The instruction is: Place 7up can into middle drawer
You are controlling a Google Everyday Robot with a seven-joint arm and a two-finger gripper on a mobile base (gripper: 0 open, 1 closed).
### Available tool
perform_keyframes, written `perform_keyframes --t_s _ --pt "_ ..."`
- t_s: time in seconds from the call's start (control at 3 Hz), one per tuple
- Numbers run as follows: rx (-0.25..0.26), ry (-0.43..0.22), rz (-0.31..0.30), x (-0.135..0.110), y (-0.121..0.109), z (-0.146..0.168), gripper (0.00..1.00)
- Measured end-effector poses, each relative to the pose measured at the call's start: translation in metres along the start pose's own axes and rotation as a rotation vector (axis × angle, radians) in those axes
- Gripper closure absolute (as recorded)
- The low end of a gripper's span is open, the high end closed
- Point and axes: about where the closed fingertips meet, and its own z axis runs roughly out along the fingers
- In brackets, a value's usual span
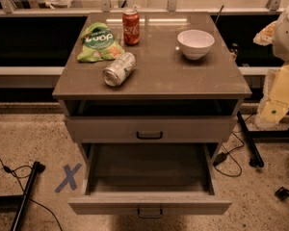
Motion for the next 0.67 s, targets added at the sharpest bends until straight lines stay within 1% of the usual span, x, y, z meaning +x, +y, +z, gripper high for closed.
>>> perform_keyframes --t_s 0.33,0.67 --pt "0.000 0.000 0.000 0.000 0.000 0.000 0.00" --pt "-0.020 0.059 -0.094 -0.010 -0.014 0.015 0.00"
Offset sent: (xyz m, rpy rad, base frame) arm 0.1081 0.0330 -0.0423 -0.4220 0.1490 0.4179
